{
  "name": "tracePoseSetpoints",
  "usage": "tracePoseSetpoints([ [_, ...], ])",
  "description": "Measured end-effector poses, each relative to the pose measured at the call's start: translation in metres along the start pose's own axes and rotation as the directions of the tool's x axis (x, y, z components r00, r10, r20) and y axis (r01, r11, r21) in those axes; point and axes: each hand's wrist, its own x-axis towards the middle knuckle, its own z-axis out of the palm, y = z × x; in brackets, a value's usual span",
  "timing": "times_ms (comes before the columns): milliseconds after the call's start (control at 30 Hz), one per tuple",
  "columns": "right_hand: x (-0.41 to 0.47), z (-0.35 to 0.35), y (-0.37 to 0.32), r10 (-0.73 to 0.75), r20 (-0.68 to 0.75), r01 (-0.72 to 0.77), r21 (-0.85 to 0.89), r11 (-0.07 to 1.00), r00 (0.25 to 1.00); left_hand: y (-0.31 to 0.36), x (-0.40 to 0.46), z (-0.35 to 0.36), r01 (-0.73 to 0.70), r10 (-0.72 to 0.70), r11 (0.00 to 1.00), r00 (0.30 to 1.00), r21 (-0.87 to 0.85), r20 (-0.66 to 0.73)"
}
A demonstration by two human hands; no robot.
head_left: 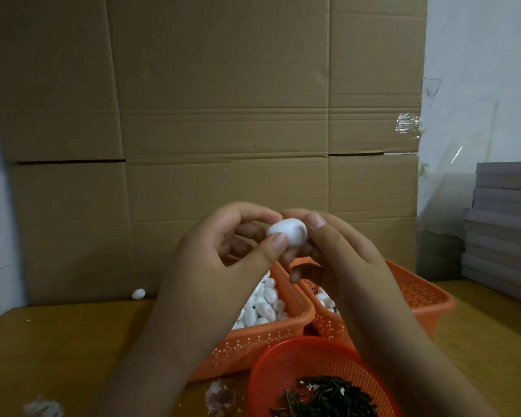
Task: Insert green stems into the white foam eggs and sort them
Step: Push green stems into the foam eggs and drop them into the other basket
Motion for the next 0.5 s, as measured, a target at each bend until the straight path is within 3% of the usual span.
tracePoseSetpoints([
  [100,-0.0006,-0.0007,0.0005,-0.008,0.040,0.008,-0.005,1.000,0.999,-0.0008,0.0000,-0.0021,0.017,-0.018,1.000,0.998,-0.013,-0.054],
  [300,-0.0017,0.0011,0.0000,-0.032,0.033,0.034,-0.055,0.998,0.999,0.0017,0.0002,-0.0011,-0.003,0.003,1.000,1.000,0.006,0.019],
  [500,-0.0026,0.0002,-0.0026,-0.070,0.060,0.074,-0.073,0.995,0.996,0.0021,-0.0007,-0.0027,0.004,-0.005,0.998,1.000,-0.055,-0.017],
])
